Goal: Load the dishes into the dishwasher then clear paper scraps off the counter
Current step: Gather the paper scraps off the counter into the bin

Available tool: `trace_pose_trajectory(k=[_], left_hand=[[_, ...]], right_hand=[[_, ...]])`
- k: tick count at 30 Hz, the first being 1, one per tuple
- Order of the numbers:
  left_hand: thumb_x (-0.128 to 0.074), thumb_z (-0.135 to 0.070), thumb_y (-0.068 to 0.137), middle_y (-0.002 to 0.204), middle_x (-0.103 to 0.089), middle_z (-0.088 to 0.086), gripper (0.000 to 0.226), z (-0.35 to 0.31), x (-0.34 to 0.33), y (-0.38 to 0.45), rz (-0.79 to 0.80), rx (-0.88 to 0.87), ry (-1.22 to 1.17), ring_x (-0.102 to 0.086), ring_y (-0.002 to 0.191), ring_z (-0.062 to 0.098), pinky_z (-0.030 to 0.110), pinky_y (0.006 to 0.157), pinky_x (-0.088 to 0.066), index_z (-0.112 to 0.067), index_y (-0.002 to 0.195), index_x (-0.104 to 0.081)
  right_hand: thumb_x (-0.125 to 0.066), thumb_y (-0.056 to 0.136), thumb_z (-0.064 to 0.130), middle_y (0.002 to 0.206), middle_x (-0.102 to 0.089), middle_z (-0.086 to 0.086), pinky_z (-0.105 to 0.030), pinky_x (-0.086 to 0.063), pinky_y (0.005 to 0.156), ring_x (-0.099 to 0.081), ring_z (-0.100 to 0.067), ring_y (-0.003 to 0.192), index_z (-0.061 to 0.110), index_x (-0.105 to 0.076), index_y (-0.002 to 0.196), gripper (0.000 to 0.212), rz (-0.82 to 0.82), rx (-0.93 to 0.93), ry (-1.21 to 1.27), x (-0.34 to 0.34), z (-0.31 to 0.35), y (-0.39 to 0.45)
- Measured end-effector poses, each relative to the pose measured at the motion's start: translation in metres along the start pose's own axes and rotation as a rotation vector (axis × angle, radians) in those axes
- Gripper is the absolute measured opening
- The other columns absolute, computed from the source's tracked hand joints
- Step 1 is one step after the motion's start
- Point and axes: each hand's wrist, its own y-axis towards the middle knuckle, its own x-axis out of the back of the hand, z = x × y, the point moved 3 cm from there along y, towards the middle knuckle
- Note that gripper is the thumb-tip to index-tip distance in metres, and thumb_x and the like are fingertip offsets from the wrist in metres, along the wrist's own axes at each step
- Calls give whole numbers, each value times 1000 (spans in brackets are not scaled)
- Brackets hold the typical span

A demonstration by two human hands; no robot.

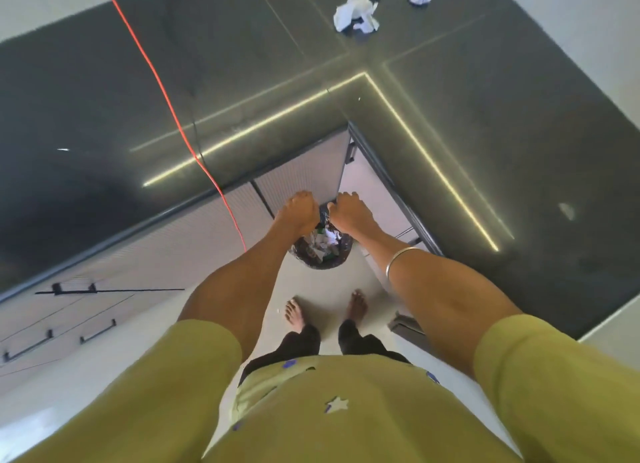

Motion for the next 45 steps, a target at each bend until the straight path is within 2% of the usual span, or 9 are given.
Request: trace_pose_trajectory(k=[3,7,11,14,17,20,29,42,45], left_hand=[[-26,-26,104,148,-39,21,48,-9,21,4,-62,-121,31,-39,135,39,52,112,-34,0,143,-37],[-22,-25,106,160,-24,16,52,-21,43,1,-159,-299,79,-19,150,27,39,124,-13,-1,152,-25],[-21,-24,107,163,-18,13,52,-24,65,10,-240,-407,133,-11,152,23,34,124,-5,-2,155,-19],[-20,-25,107,162,-19,13,53,-27,79,21,-267,-415,170,-12,152,23,35,125,-6,-2,155,-19],[-19,-26,107,163,-18,13,54,-33,90,32,-273,-405,188,-12,152,23,36,125,-8,-2,155,-18],[-19,-26,107,163,-17,13,54,-37,101,50,-271,-388,195,-11,152,23,36,125,-8,-2,155,-17],[-21,-26,107,164,-12,13,54,-54,132,128,-335,-311,211,-9,152,26,37,124,-7,-4,156,-15],[-32,-21,105,161,-22,18,52,-108,174,213,-322,-172,105,-23,148,31,41,121,-22,-1,152,-24],[-37,-15,99,132,-57,20,32,-119,191,229,-363,-133,134,-54,117,41,45,89,-45,-4,126,-50]], right_hand=[[-41,98,32,123,-56,-14,-47,-46,97,-52,-34,116,7,-53,123,38,-45,29,18,8,6,1],[-45,98,26,128,-60,-12,-45,-48,98,-57,-32,116,9,-54,129,36,-203,111,37,27,16,-4],[-45,99,23,132,-58,-8,-41,-49,97,-56,-28,121,12,-52,133,37,-360,189,70,50,22,-4],[-47,97,14,137,-55,-12,-40,-47,102,-51,-30,127,6,-50,134,38,-429,212,68,66,27,2],[-45,99,12,153,-37,-17,-41,-28,119,-31,-32,144,0,-35,148,52,-431,212,37,79,33,12],[-41,100,12,158,-27,-16,-41,-18,122,-21,-31,148,0,-28,151,54,-453,206,22,90,37,29],[-40,102,17,160,-23,-17,-40,-16,123,-17,-30,149,0,-23,152,56,-445,223,40,139,36,112],[-44,99,13,162,-19,-12,-37,-22,121,-15,-26,150,4,-18,155,62,-363,165,146,212,27,206],[-44,97,8,156,-33,-12,-37,-32,116,-30,-26,145,7,-29,152,57,-437,127,263,225,26,219]])
